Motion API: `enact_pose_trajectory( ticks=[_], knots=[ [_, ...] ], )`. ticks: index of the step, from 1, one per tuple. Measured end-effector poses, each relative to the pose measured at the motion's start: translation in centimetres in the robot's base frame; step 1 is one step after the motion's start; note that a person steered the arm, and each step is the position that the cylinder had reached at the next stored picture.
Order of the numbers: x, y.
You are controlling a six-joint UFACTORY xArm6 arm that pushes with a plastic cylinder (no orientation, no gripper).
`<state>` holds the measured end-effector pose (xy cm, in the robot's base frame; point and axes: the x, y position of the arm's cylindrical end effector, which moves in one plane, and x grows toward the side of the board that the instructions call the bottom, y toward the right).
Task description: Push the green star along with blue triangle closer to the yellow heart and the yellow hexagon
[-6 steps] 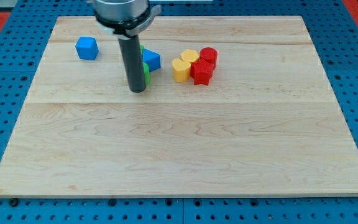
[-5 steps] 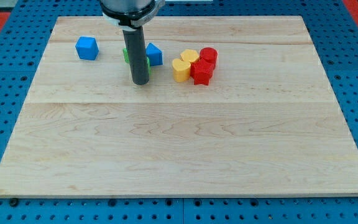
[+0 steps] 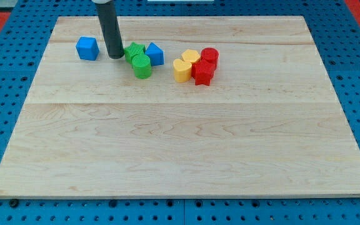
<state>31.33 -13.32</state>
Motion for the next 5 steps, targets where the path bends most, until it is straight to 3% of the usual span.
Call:
enact_pose_trajectory(
  ticks=[2,5],
  knots=[
    [0.2,6.1],
    [0.9,6.7]
  ],
)
